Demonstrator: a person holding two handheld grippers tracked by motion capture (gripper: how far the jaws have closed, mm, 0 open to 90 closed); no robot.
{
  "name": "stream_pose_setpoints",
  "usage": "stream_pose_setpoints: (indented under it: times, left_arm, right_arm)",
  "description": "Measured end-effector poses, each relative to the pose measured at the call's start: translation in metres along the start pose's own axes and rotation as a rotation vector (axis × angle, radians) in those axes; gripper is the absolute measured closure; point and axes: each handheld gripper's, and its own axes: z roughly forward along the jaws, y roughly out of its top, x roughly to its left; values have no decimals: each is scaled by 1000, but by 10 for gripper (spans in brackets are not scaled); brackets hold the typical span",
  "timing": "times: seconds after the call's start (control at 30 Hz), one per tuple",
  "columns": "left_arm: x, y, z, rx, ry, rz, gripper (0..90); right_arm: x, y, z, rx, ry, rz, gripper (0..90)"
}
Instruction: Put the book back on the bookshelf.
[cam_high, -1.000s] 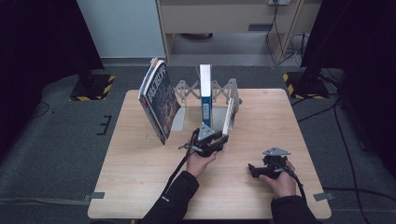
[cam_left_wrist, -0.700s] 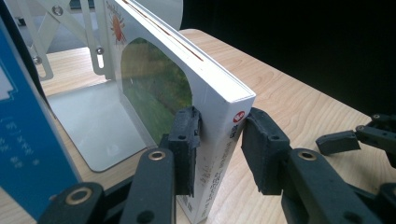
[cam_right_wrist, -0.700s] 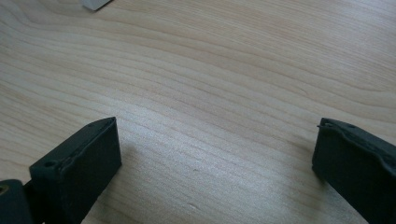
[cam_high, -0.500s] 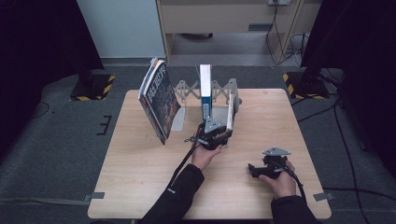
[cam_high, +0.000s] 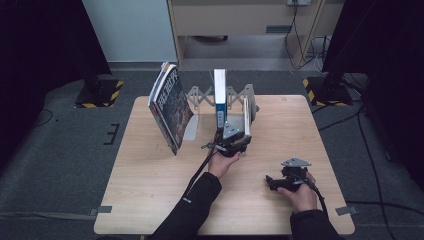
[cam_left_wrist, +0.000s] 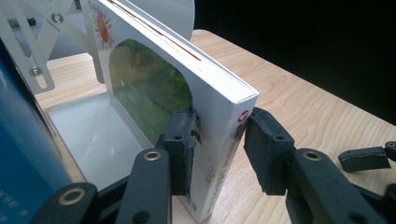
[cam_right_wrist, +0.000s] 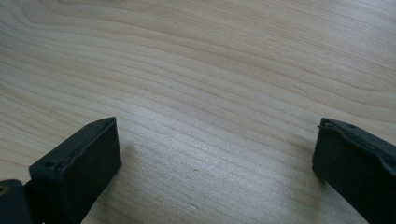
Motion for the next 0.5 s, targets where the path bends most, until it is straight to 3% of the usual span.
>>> stream_pose_setpoints:
  times: [0.5]
  left_arm:
    - [0, 5, 8, 6, 12, 8, 617]
  right_arm:
    - [0, 0, 0, 2, 1, 0, 12]
